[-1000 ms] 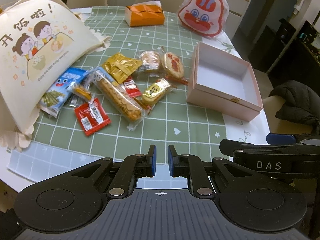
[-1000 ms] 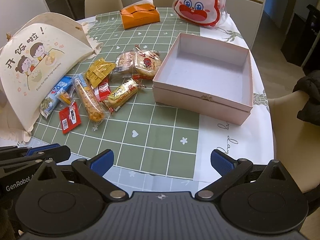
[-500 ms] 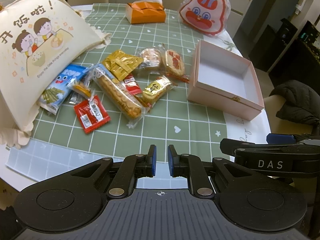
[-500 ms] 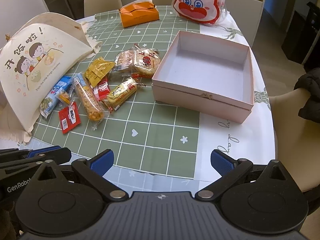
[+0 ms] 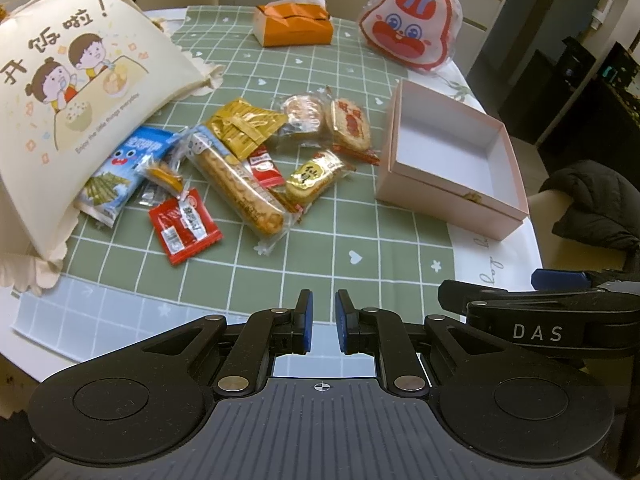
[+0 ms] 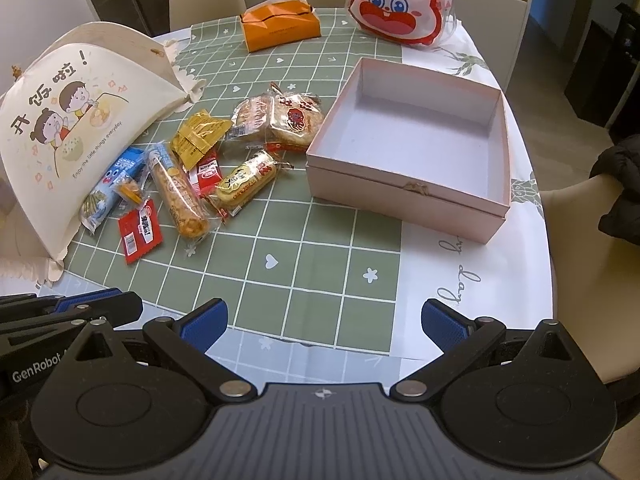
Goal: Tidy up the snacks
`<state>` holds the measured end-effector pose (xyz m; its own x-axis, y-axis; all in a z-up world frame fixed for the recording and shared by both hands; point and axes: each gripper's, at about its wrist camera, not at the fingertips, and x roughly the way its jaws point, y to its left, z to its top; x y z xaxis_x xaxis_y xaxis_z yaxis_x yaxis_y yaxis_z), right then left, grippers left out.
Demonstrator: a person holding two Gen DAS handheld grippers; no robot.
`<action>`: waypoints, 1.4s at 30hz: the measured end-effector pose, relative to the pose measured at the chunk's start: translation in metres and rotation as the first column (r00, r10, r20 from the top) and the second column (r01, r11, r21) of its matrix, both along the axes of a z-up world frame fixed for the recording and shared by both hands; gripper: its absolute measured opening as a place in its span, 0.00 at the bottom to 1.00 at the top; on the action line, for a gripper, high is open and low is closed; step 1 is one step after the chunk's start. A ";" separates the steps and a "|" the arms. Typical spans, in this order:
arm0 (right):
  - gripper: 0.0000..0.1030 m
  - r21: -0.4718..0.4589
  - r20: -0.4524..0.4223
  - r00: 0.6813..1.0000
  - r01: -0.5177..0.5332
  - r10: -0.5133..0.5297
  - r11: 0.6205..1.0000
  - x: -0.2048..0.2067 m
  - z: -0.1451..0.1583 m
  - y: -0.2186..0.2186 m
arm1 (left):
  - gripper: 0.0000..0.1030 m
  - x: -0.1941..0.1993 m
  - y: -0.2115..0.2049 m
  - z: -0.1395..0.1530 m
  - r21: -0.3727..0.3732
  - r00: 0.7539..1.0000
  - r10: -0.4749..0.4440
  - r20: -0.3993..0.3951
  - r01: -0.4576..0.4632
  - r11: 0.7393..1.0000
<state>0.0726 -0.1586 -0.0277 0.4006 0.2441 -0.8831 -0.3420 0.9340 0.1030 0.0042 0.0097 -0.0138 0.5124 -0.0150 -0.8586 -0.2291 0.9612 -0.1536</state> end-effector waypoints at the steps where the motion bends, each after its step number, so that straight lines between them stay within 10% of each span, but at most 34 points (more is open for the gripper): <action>1: 1.00 0.000 0.000 1.000 0.000 0.000 1.000 0.000 0.000 0.000 | 0.15 0.000 0.000 0.000 0.000 1.000 0.000 0.000 0.000 1.000; 21: 1.00 -0.007 0.001 1.000 -0.015 0.015 1.000 0.002 -0.005 0.006 | 0.15 0.000 0.010 -0.005 -0.020 1.000 0.028 -0.009 -0.028 0.999; 26: 1.00 0.029 0.146 0.983 -0.120 0.114 0.992 0.002 -0.012 0.023 | 0.16 0.002 0.047 -0.024 -0.020 0.991 0.135 0.000 -0.135 0.991; 31: 1.00 -0.107 0.381 0.881 -0.261 0.282 0.960 0.004 -0.035 0.081 | 0.16 -0.007 0.127 -0.057 -0.085 0.948 0.319 0.002 -0.318 0.944; 42: 1.00 -0.029 0.275 0.803 -0.542 0.529 0.840 0.081 -0.056 0.297 | 0.17 -0.023 0.258 -0.096 -0.111 0.860 0.510 0.034 -0.504 0.857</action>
